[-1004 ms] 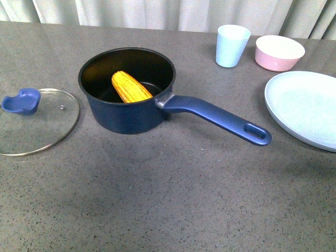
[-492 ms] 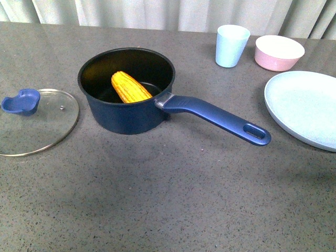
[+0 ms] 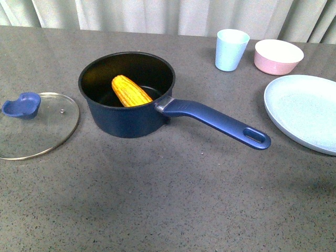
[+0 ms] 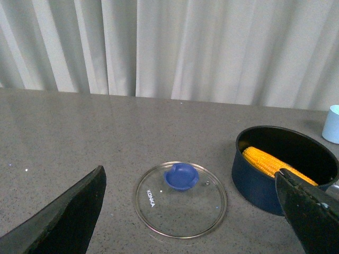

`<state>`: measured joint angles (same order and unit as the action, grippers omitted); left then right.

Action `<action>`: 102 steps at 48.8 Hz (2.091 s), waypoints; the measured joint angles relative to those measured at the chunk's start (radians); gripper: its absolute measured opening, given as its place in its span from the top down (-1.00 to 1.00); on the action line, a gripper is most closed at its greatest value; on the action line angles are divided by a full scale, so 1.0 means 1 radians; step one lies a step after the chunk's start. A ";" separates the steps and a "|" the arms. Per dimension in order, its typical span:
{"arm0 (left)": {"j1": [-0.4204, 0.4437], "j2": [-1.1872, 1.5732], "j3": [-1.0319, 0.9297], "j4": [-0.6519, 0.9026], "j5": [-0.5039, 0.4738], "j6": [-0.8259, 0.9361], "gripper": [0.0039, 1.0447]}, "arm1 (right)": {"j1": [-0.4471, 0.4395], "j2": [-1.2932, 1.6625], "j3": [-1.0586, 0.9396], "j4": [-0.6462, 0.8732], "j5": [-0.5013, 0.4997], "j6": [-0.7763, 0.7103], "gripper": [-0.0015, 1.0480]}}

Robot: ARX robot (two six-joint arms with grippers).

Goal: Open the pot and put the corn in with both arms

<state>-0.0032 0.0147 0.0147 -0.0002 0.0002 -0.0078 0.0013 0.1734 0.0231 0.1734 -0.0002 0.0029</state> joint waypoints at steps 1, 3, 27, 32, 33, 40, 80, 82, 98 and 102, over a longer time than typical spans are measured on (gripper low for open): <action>0.000 0.000 0.000 0.000 0.000 0.000 -0.84 | 0.000 -0.010 0.000 -0.009 0.000 0.000 0.96; 0.000 0.000 0.000 0.000 0.000 0.000 -0.84 | 0.000 -0.061 0.000 -0.084 -0.002 0.000 0.96; 0.000 0.000 0.000 0.000 0.000 0.000 -0.84 | 0.000 -0.167 0.000 -0.172 0.000 0.000 0.96; 0.000 0.000 0.000 0.000 0.000 0.000 -0.84 | 0.000 -0.167 0.000 -0.172 0.000 0.000 0.96; 0.000 0.000 0.000 0.000 0.000 0.000 -0.84 | 0.000 -0.167 0.000 -0.172 0.000 0.000 0.96; 0.000 0.000 0.000 0.000 0.000 0.000 -0.84 | 0.000 -0.167 0.000 -0.172 0.000 0.000 0.96; 0.000 0.000 0.000 0.000 0.000 0.000 -0.84 | 0.000 -0.167 0.000 -0.172 0.000 0.000 -0.83; 0.000 0.000 0.000 0.000 0.000 0.000 -0.84 | 0.000 -0.167 0.000 -0.172 0.000 0.000 -0.83; 0.000 0.000 0.000 0.000 0.000 0.000 -0.84 | 0.000 -0.167 0.000 -0.172 0.000 0.000 -0.83; 0.000 0.000 0.000 0.000 0.000 0.000 -0.84 | 0.000 -0.167 0.000 -0.172 0.000 0.000 -0.83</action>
